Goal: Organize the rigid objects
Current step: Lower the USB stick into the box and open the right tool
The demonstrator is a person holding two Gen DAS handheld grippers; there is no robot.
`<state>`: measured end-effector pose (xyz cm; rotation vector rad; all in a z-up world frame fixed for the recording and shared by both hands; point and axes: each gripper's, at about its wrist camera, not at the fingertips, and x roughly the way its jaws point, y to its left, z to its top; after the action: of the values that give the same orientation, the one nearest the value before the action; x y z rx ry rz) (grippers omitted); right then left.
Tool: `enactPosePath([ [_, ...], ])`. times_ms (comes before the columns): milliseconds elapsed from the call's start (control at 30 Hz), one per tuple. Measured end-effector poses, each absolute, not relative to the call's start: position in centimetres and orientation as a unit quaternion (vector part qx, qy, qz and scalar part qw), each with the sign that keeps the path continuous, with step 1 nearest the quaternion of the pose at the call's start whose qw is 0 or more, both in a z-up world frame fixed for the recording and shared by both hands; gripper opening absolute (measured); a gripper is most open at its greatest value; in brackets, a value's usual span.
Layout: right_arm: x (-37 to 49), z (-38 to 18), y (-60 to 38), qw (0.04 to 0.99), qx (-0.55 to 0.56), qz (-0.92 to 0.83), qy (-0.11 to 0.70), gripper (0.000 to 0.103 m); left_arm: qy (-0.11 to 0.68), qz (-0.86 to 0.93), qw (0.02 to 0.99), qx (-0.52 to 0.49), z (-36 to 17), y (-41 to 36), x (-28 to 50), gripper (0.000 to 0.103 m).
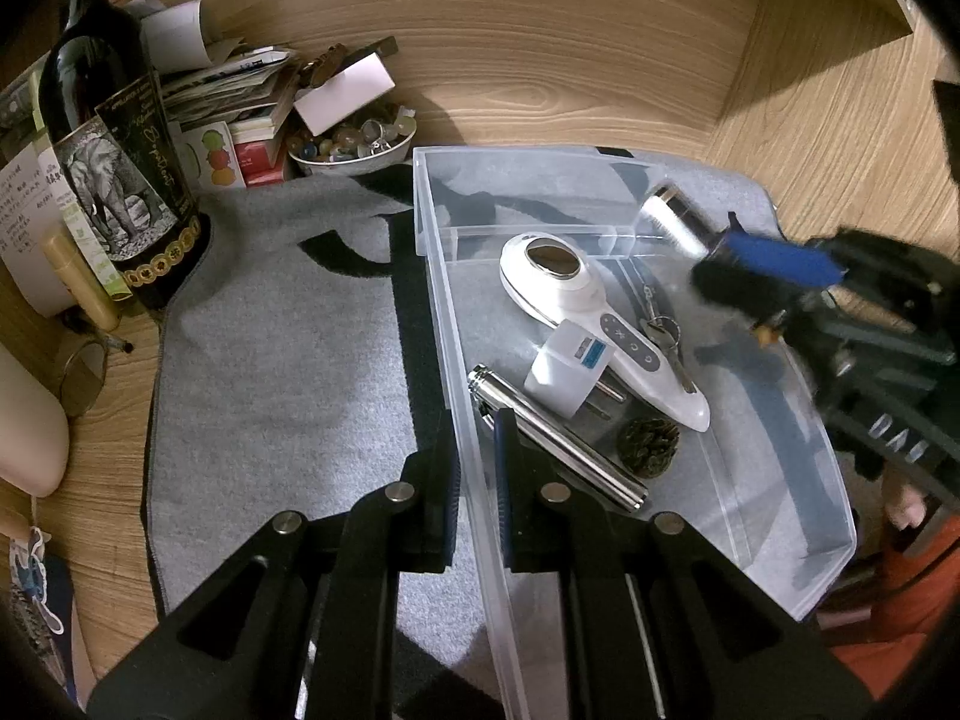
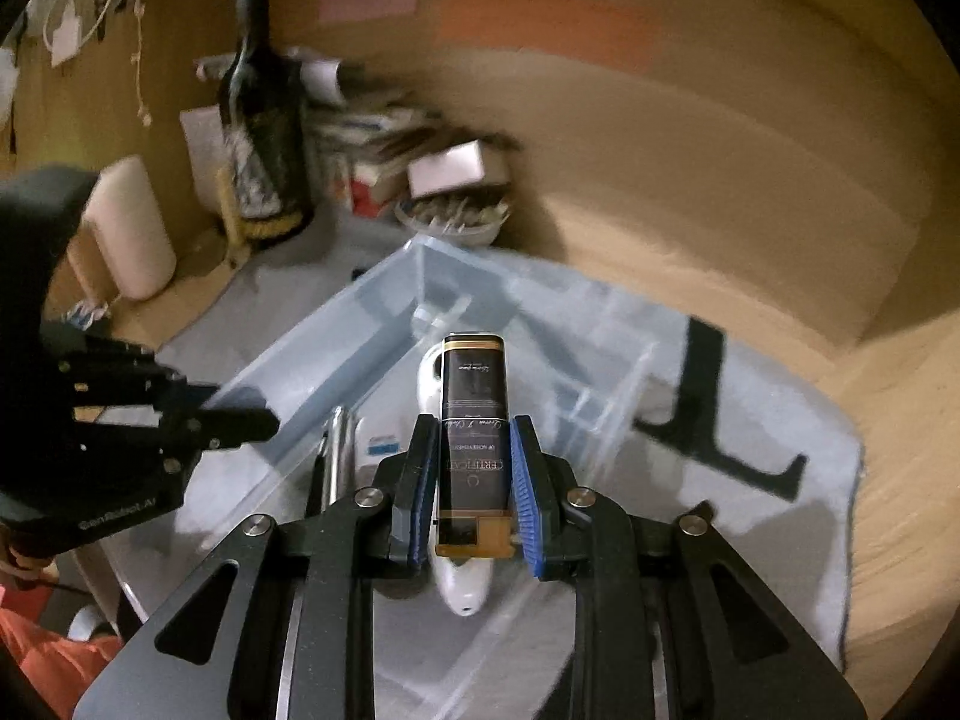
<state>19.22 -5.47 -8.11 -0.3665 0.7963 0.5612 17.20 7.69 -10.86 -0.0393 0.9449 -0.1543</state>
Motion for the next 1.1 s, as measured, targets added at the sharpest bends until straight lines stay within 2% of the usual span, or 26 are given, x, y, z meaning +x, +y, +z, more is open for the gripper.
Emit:
enactPosePath([
  [267, 19.8, -9.8, -4.8, 0.843, -0.182, 0.277, 0.423, 0.022, 0.454, -0.076, 0.888, -0.021, -10.8, 7.7, 17.2, 0.009],
  [467, 19.6, -9.4, -4.9, 0.848, -0.178, 0.277, 0.416, 0.022, 0.454, -0.076, 0.888, -0.021, -10.8, 7.7, 17.2, 0.009],
  [600, 19.5, -8.2, -5.7, 0.861, -0.164, 0.268, 0.399, 0.035, 0.454, -0.075, 0.888, -0.019, -10.8, 7.7, 17.1, 0.009],
  [800, 19.5, -6.1, -8.0, 0.883, -0.146, 0.240, 0.375, 0.037, 0.454, -0.075, 0.888, -0.019, -10.8, 7.7, 17.1, 0.009],
  [1100, 19.5, -4.3, -13.5, 0.911, -0.125, 0.163, 0.357, 0.047, 0.454, -0.076, 0.887, -0.019, -10.8, 7.7, 17.1, 0.009],
])
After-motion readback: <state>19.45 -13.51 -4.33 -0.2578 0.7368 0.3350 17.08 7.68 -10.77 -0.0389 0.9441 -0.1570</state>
